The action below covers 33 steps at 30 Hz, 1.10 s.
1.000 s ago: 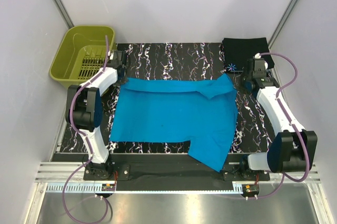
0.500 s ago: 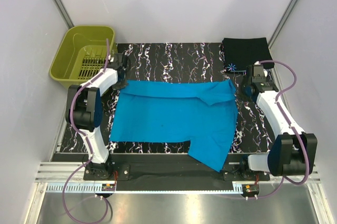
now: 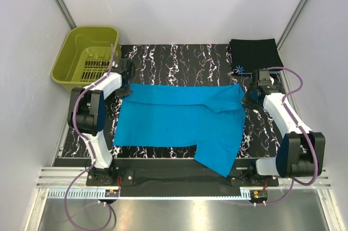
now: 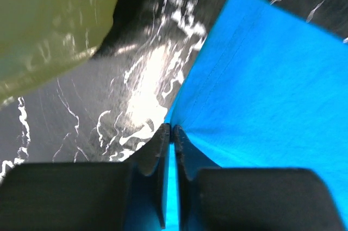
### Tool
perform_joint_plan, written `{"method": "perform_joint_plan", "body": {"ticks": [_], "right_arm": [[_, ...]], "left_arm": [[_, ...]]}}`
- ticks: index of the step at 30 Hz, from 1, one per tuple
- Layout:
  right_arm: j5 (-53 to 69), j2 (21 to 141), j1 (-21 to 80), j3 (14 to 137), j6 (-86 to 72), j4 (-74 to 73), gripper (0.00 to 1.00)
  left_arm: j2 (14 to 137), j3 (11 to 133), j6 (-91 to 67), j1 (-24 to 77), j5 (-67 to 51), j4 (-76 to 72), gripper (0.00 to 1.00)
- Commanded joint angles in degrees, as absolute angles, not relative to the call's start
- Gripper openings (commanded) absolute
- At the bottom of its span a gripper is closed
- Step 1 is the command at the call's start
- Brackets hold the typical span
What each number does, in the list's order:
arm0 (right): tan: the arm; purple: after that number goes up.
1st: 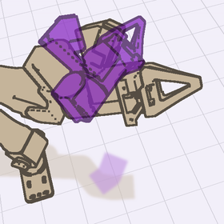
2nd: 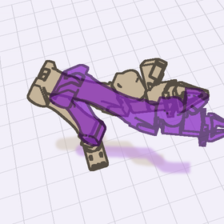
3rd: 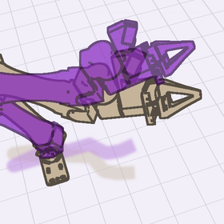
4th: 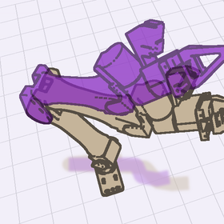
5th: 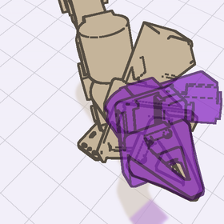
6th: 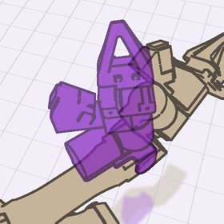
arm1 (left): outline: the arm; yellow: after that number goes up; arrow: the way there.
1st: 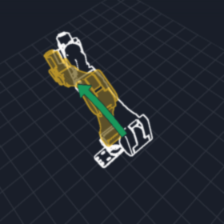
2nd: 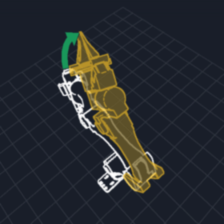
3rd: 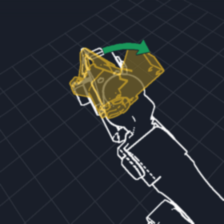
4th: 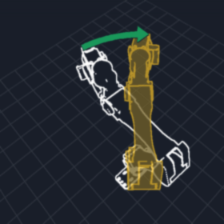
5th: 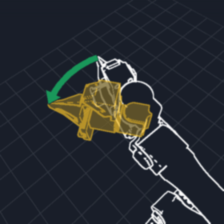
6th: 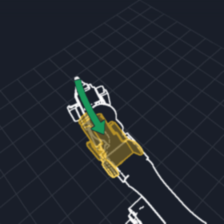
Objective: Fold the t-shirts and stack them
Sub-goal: Fold the tshirt
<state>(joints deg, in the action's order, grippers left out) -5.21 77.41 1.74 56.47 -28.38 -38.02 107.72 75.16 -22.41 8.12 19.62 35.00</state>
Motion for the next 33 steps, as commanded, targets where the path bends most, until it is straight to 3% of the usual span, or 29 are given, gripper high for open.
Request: {"method": "perform_joint_plan", "body": {"ticks": [1,4,5,7,9,13,16,21,25,33], "right_arm": [[-6.51,77.87,1.06,56.25,-29.35,-41.39,0.11],[-6.42,79.62,0.35,60.63,-27.52,-45.87,0.38],[-6.59,80.32,0.35,62.21,-26.99,-46.75,0.46],[-6.42,81.91,-1.58,66.43,-25.76,-46.24,0.62],[-5.10,86.20,-1.85,69.42,-23.13,-40.82,0.70],[-4.13,95.69,-2.37,74.08,-20.04,-33.58,0.71],[-1.67,102.38,-3.25,77.34,-18.20,-29.89,0.60],[-0.09,107.93,-3.43,80.16,-17.05,-25.93,0.43],[2.46,110.03,-3.43,81.38,-16.96,-24.79,0.38],[6.41,113.46,-3.60,83.67,-17.40,-23.82,0.49]], "left_arm": [[105.64,74.26,-21.63,7.74,20.31,36.47,0.16],[103.19,75.41,-22.58,8.00,19.86,39.37,0.28],[102.05,75.58,-22.85,8.43,20.04,40.42,0.41],[98.97,76.81,-22.94,8.96,19.25,41.22,0.45],[97.39,78.56,-22.68,10.19,18.73,41.48,0.49],[100.53,82.87,-20.66,10.90,13.99,40.52,0.49],[105.72,86.48,-19.78,10.81,12.13,40.52,0.42],[112.32,93.15,-20.39,10.72,11.69,40.78,0.41],[116.01,95.44,-21.97,10.72,10.99,40.78,0.40],[118.56,93.69,-22.41,10.55,11.78,41.22,0.40]]}}
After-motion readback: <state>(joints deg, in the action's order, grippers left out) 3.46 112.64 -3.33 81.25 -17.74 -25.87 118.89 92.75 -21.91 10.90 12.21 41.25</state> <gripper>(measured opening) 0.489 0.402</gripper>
